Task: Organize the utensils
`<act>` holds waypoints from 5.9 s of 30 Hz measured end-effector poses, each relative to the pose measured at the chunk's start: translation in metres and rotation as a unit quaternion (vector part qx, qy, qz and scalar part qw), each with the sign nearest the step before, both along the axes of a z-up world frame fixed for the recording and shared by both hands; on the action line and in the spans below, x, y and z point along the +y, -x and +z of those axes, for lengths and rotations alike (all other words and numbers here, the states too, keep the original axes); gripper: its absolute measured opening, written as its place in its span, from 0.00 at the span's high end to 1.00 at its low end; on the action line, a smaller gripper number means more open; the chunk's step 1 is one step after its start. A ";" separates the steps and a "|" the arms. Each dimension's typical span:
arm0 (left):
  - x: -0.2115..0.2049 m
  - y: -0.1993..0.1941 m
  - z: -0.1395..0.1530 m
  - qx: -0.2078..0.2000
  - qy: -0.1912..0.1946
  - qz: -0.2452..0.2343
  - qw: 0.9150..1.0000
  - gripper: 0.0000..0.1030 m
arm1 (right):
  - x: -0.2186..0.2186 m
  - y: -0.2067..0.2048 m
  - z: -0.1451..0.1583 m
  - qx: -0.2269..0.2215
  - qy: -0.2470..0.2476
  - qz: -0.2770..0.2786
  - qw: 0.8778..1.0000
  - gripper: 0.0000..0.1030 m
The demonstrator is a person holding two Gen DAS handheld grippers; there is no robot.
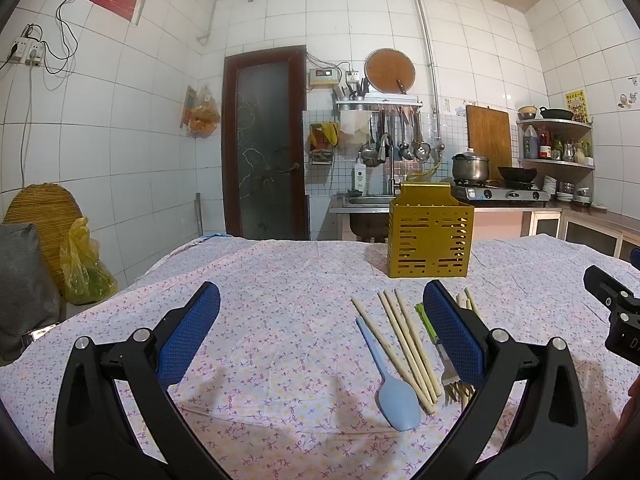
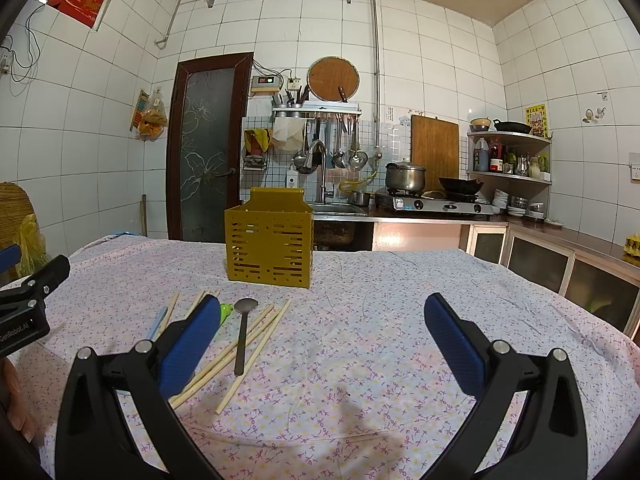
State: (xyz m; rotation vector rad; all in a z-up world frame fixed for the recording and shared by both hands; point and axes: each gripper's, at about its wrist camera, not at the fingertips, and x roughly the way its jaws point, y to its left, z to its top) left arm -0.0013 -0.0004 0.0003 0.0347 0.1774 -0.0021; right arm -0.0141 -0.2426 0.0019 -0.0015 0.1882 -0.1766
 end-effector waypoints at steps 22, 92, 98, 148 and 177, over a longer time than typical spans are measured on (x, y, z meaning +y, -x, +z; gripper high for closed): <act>-0.010 0.004 0.005 0.002 0.000 -0.001 1.000 0.05 | -0.001 0.001 0.001 -0.002 -0.001 0.000 1.000 0.04; -0.006 -0.003 -0.009 0.007 -0.003 0.003 1.000 0.05 | -0.006 0.007 0.011 0.002 0.004 -0.001 1.000 0.04; -0.003 -0.009 -0.010 0.024 0.000 0.003 1.000 0.05 | -0.003 0.003 0.009 0.008 0.005 0.002 1.000 0.04; -0.023 -0.254 -0.068 0.337 -0.015 -0.027 0.941 0.05 | -0.030 -0.208 -0.053 0.304 -0.082 -0.016 0.949 0.04; -0.024 -0.265 -0.081 0.385 0.008 -0.017 0.923 0.07 | -0.019 -0.219 -0.055 0.335 -0.083 -0.025 0.938 0.35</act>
